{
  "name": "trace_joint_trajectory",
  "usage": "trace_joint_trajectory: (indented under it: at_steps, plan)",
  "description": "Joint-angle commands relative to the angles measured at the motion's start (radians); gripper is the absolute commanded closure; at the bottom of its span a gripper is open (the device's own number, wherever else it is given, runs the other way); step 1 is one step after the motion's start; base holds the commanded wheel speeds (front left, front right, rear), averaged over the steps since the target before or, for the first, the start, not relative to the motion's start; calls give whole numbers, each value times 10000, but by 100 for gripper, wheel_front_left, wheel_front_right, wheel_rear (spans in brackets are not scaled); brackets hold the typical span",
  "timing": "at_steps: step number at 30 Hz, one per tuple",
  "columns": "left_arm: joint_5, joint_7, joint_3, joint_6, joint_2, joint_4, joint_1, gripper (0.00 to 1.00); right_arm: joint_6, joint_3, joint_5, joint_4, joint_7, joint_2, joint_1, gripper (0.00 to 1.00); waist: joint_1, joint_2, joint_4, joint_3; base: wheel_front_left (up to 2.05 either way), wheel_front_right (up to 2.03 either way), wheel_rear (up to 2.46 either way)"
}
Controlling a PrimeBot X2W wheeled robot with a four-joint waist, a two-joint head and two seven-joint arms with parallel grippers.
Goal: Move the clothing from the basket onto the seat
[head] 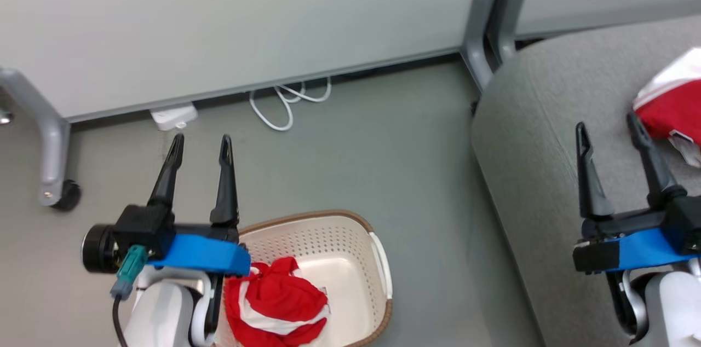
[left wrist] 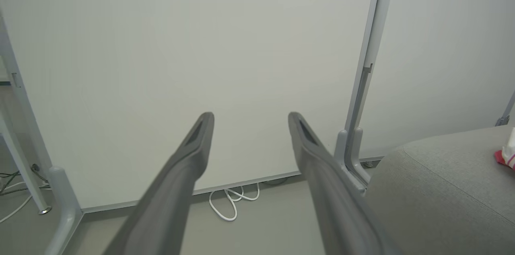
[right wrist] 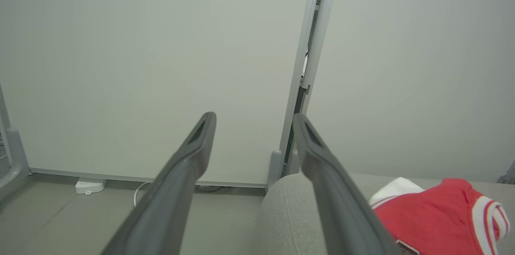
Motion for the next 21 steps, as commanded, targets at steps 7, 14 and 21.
trace_joint_trajectory:
  at_steps: [7, 14, 21]
  plan:
    - [407, -29, 901, -497, -385, 66, 969, 0, 1, 319, 267, 292, -6, 343, 571, 0, 3, -1, 771, -762, 0, 0, 0]
    - [629, -28, 1233, -761, -597, 264, 1371, 0, 1, 469, 382, 758, -6, 507, 871, 0, 3, -1, 1013, -977, 0, 0, 0]
    - [713, -28, 1478, -884, -702, 495, 1553, 0, 1, 491, 502, 1164, -6, 661, 1337, 0, 3, -1, 1215, -1188, 0, 0, 0]
